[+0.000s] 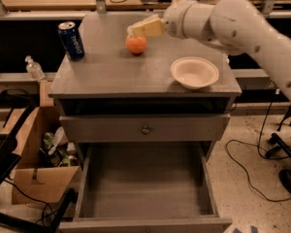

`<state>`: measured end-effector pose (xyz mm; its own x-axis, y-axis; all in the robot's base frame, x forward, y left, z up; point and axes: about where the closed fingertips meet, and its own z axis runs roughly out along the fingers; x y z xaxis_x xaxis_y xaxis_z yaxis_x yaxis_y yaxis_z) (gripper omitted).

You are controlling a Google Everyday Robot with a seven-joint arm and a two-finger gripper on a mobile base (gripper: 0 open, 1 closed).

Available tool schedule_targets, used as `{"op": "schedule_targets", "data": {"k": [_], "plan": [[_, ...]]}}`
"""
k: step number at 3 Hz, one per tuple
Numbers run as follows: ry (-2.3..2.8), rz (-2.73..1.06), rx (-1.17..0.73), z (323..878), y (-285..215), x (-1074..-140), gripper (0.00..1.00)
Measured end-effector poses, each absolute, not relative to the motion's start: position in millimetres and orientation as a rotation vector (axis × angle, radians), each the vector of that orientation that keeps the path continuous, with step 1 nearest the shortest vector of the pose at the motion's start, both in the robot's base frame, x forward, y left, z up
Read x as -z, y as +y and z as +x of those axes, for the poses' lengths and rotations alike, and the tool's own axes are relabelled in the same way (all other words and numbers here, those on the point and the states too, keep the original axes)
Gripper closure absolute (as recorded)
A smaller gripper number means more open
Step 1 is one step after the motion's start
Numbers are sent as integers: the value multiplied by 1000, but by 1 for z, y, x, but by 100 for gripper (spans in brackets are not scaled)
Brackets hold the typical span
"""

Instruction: Place pepsi can into middle drawer

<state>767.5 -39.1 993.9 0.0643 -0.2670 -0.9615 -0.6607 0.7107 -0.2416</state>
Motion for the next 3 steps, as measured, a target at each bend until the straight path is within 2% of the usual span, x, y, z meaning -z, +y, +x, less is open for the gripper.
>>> {"op": "schedule_targets", "data": {"k": [1,2,3], "plan": [[1467,-840,-478,800,27,-986,0],[1432,-832,-549,807,61,-987,0],[1437,-838,-544,808,64,-985,0]]}}
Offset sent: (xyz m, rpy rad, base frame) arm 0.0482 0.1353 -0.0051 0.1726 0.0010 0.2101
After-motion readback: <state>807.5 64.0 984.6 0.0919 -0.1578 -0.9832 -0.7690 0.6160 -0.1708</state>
